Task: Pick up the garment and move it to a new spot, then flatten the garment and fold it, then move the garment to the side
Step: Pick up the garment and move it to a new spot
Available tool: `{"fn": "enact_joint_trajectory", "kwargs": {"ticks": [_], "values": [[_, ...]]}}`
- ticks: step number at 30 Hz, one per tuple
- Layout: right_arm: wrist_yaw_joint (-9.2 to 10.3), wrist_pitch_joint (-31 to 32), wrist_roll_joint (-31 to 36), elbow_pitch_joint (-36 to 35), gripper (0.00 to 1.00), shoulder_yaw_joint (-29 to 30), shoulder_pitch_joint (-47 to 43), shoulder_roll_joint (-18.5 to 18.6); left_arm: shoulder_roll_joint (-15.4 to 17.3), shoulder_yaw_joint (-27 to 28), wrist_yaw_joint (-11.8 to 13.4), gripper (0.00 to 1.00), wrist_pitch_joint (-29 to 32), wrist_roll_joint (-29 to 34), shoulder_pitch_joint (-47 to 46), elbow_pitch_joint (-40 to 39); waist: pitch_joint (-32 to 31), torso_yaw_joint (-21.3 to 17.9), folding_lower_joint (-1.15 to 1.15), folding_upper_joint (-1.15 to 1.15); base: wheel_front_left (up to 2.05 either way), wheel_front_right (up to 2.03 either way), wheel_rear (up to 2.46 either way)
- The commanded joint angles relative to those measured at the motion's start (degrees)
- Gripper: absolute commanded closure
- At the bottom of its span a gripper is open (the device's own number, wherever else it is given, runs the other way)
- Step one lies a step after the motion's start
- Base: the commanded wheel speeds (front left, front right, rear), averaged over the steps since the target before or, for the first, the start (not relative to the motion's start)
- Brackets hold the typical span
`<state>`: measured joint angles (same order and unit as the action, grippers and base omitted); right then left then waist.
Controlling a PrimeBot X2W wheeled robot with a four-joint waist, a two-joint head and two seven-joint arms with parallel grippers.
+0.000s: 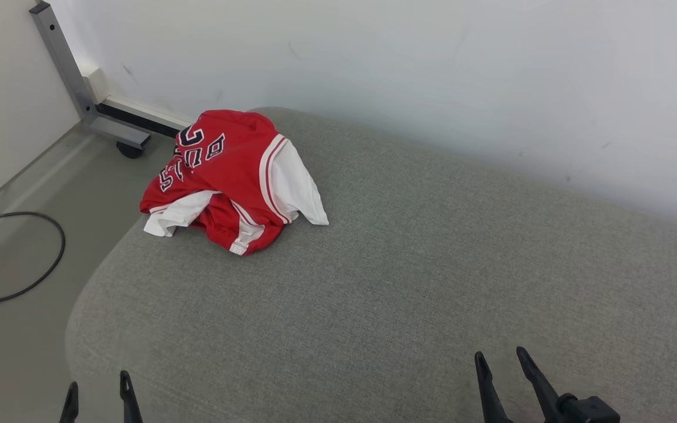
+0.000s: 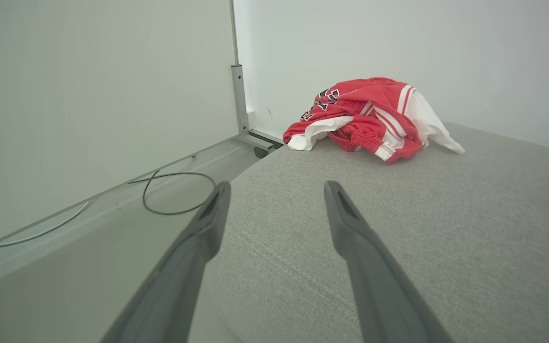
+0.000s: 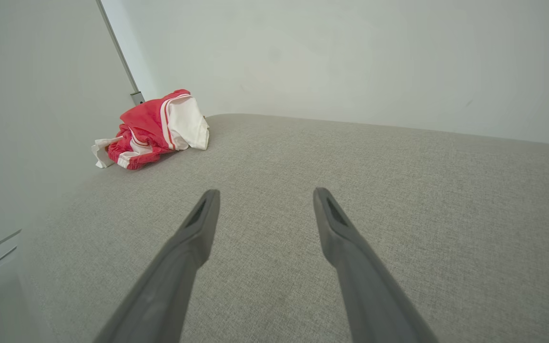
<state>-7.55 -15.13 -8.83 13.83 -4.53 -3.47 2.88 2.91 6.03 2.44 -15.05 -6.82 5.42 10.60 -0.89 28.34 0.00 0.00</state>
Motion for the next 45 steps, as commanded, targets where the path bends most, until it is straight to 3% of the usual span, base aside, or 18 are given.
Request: {"fn": "enact_joint_trajectory", "kwargs": {"ticks": [1,9,20,32,45], "values": [[0.12,0.0,0.6,-0.2,0.00,0.4,-0.2,0.0,-0.1,0.3,-0.4,0.00,-0.2,-0.2,-1.3,0.2,0.0,-0.3,0.00,0.00,0.00,0.00,0.00],[0.12,0.0,3.6,-1.3,0.00,1.6,2.8,0.0,0.3,5.4,-4.1,0.00,-0.2,-2.0,-11.6,2.8,4.9,-6.4,0.00,0.00,0.00,0.00,0.00],[0.12,0.0,7.1,-6.1,0.00,3.3,9.4,0.0,4.5,11.6,-8.3,0.00,-0.2,-5.3,-33.7,10.5,16.3,-16.1,0.00,0.00,0.00,0.00,0.00],[0.11,0.0,7.9,-11.5,0.00,3.2,13.2,0.0,15.8,11.8,-9.7,0.00,-0.1,-7.7,-50.2,27.7,23.8,-23.6,0.00,0.00,0.00,0.00,0.00],[0.12,0.0,7.9,-14.3,0.00,3.4,13.6,0.0,23.4,8.2,-9.9,0.00,10.7,-11.3,-57.7,47.5,26.3,-26.0,0.00,0.00,0.00,0.00,0.00]]}}
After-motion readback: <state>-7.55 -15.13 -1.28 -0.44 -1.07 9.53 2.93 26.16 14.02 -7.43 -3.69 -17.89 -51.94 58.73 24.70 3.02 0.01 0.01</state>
